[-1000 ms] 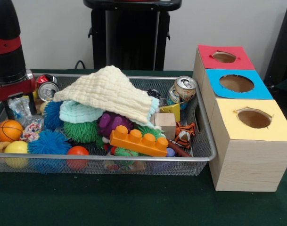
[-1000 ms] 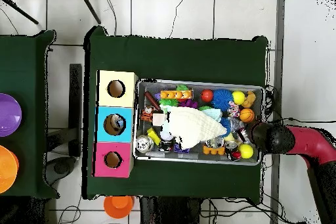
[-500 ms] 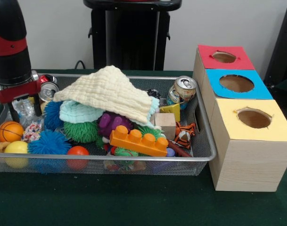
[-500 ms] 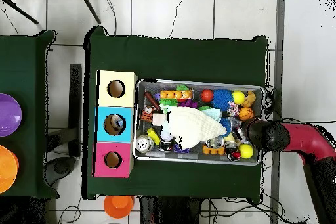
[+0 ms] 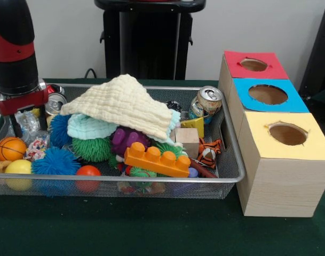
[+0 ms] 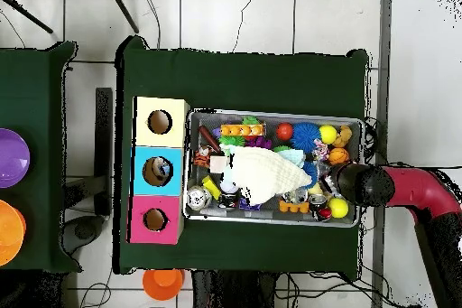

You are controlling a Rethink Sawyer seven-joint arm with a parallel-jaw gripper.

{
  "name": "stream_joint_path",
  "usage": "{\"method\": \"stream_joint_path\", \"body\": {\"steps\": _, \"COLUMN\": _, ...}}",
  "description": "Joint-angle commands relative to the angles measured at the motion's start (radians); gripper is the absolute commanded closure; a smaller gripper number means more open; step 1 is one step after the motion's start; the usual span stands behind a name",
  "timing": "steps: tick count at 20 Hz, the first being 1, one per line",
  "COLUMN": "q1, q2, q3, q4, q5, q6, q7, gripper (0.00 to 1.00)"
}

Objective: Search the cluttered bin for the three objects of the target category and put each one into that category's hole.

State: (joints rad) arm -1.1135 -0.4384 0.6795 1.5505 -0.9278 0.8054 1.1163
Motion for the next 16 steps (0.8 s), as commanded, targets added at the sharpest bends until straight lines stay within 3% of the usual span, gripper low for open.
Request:
{"method": "stream_joint_path", "body": {"steps": 1, "q1": 0.04, "q2": -0.008, "q3": -0.078, "q4": -0.036, "q5": -0.103, "q6": 0.061, "q7": -0.24, "gripper": 0.0}}
{"method": "stream_joint_path", "body": {"steps": 16, "q1": -0.001, "q2": 0.079, "q3": -0.007, "q4": -0.038, "q5": -0.065, "q6": -0.084, "q7": -0.244, "gripper": 0.0}}
